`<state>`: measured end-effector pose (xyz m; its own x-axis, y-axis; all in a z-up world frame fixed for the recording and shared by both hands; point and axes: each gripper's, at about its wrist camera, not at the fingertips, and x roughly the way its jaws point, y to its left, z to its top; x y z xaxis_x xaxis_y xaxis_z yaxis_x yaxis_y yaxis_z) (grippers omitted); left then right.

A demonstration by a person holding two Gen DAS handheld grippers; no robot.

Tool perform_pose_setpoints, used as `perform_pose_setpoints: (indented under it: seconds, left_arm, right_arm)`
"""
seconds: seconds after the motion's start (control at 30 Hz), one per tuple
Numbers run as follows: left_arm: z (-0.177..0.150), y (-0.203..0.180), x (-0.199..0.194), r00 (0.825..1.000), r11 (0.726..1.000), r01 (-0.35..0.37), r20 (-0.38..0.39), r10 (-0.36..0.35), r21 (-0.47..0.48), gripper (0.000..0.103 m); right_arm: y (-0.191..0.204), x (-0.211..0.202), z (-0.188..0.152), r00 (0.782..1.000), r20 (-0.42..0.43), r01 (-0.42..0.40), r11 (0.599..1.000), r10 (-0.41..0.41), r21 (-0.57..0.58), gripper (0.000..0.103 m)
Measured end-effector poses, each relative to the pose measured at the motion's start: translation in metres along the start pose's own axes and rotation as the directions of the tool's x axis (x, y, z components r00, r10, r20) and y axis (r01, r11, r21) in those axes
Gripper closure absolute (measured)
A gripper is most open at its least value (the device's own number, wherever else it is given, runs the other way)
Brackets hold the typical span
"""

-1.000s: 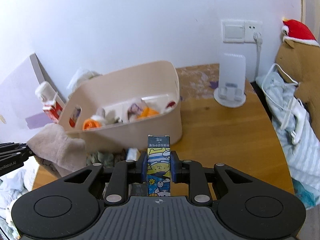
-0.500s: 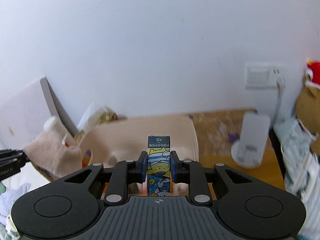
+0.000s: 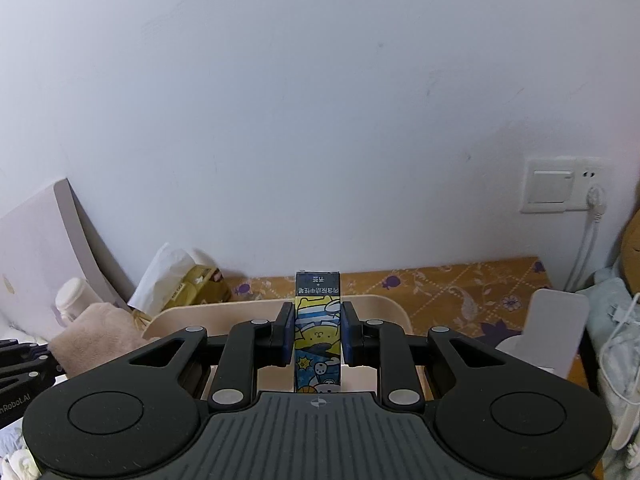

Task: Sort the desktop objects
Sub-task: 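Carry the plush and juice box into the bin and open both tools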

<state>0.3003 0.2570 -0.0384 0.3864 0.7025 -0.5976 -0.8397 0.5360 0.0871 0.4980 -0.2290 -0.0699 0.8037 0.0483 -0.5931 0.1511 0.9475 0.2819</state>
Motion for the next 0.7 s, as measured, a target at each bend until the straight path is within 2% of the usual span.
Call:
perform_pose_setpoints:
  seconds: [0.1, 0.3, 0.4, 0.63, 0.7]
  left_arm:
    - [-0.003, -0.005, 0.012, 1.0, 1.0, 0.007, -0.011, -0.006, 0.024, 0.098]
    - [-0.022, -0.009, 0.037, 0.995, 0.998, -0.001, -0.095, 0.007, 0.069, 0.098]
    - [-0.033, -0.005, 0.044, 0.99, 0.999, 0.004, -0.144, 0.003, 0.049, 0.098]
    - [-0.043, -0.006, 0.047, 0.981, 1.0, 0.003, -0.193, 0.001, 0.02, 0.097]
    - [-0.044, -0.006, 0.046, 0.978, 1.0, -0.003, -0.209, 0.006, 0.015, 0.094]
  right_arm:
    - [-0.001, 0.013, -0.002, 1.0, -0.017, -0.003, 1.0, 0.003, -0.01, 0.082]
    - [-0.003, 0.027, -0.008, 0.999, -0.03, 0.014, 0.999, -0.015, -0.044, 0.082]
    - [-0.004, 0.034, -0.009, 0.999, -0.03, 0.024, 0.998, -0.026, -0.053, 0.082]
    - [0.003, 0.053, -0.01, 0.997, -0.063, 0.026, 0.989, -0.036, -0.148, 0.082]
    - [0.004, 0.056, -0.011, 0.996, -0.083, 0.019, 0.988, -0.032, -0.152, 0.081]
